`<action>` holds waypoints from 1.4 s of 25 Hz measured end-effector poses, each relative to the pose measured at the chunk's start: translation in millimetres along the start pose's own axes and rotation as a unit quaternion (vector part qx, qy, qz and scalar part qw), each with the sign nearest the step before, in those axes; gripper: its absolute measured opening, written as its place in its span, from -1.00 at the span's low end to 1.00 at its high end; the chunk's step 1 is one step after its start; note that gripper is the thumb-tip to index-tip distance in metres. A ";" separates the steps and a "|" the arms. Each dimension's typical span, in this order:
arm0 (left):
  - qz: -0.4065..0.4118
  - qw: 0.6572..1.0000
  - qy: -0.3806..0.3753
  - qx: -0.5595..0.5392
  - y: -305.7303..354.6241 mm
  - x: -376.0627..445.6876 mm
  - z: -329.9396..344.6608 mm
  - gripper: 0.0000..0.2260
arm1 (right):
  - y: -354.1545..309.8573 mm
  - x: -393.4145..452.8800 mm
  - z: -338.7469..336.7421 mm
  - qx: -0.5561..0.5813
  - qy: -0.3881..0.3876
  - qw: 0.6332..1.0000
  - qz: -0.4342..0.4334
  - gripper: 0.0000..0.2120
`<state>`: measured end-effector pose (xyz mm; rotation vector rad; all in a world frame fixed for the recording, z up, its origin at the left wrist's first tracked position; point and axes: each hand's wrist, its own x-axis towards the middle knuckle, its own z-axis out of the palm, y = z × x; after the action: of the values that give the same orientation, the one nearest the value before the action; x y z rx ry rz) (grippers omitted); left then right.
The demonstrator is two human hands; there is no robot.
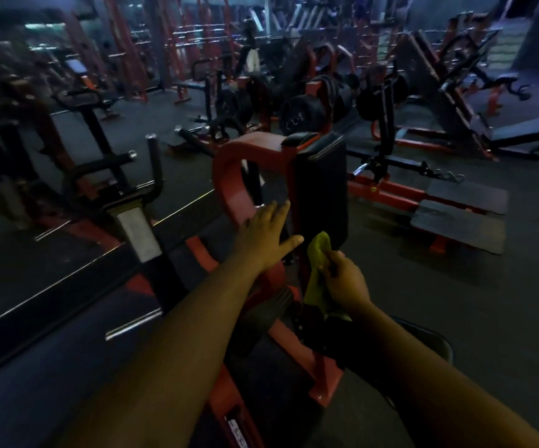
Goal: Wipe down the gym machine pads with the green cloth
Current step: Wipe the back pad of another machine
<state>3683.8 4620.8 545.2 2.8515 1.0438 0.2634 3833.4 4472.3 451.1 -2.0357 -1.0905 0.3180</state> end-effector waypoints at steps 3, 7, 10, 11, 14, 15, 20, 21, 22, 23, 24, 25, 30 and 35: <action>-0.078 0.996 -0.028 0.018 5.6 -78.0 40.8 -0.23 | 17.4 -12.3 14.0 -0.033 -0.076 0.996 -0.018 -0.62; -0.240 0.970 -0.031 -0.002 31.6 -188.3 91.1 -0.21 | 26.4 -51.3 31.0 -0.051 -0.203 0.970 -0.120 -0.60; -0.337 0.940 -0.046 -0.014 72.1 -283.8 103.2 -0.22 | 28.8 -106.2 36.0 -0.067 -0.278 0.938 -0.195 -0.60; -0.367 0.929 -0.045 -0.016 89.9 -318.6 101.9 -0.22 | 26.0 -129.8 36.4 -0.072 -0.307 0.924 -0.217 -0.61; -0.456 0.889 -0.034 -0.025 133.3 -414.7 93.5 -0.21 | 7.5 -201.4 45.5 -0.082 -0.366 0.882 -0.286 -0.61; -0.486 0.873 -0.031 -0.029 146.4 -446.5 91.1 -0.20 | -1.6 -228.0 48.4 -0.077 -0.379 0.869 -0.309 -0.63; -0.610 0.791 -0.021 -0.032 219.3 -618.2 79.5 -0.21 | -46.2 -385.9 62.3 -0.048 -0.446 0.783 -0.432 -0.67; -0.635 0.772 -0.016 -0.032 236.2 -656.1 76.3 -0.21 | -56.3 -423.8 64.2 -0.049 -0.459 0.762 -0.455 -0.68; -0.656 0.754 -0.012 -0.031 251.7 -691.7 72.5 -0.21 | -65.6 -460.4 66.8 -0.049 -0.471 0.742 -0.475 -0.70; -0.676 0.736 -0.005 -0.031 267.0 -727.1 68.7 -0.21 | -75.7 -497.8 67.9 -0.053 -0.482 0.724 -0.491 -0.71; -0.697 0.716 0.004 -0.032 283.0 -764.0 65.2 -0.22 | -85.2 -537.5 69.4 -0.056 -0.493 0.707 -0.505 -0.72; -0.716 0.697 0.014 -0.037 298.7 -799.6 61.5 -0.22 | -94.5 -577.5 68.3 -0.056 -0.500 0.690 -0.520 -0.72; -0.786 0.616 0.053 -0.023 374.5 -985.9 38.1 -0.22 | -136.6 -787.7 62.3 -0.021 -0.532 0.607 -0.590 -0.69; -0.835 0.546 0.064 -0.012 429.4 -1127.8 17.1 -0.21 | -174.6 -950.1 55.4 -0.009 -0.577 0.559 -0.595 -0.67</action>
<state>3111.2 3563.1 445.4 0.6525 2.8875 0.2136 3131.2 3807.7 413.1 -0.3803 -2.9005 0.9022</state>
